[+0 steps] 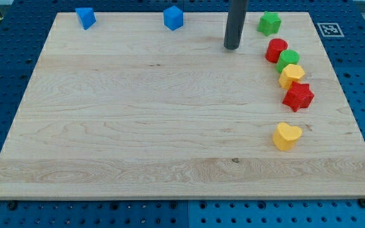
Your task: Push the green star left a bit
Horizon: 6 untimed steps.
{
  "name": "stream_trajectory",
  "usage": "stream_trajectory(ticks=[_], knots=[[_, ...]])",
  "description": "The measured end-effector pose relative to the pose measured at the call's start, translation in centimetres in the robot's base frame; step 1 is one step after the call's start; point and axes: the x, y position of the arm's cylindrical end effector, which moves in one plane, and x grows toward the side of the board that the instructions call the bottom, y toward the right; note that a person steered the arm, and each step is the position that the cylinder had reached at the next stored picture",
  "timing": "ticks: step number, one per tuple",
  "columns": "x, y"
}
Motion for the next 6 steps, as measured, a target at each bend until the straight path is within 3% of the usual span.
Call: stream_trajectory(ticks=[4, 6], knots=[[-1.2, 14.1], [-5.2, 15.3]])
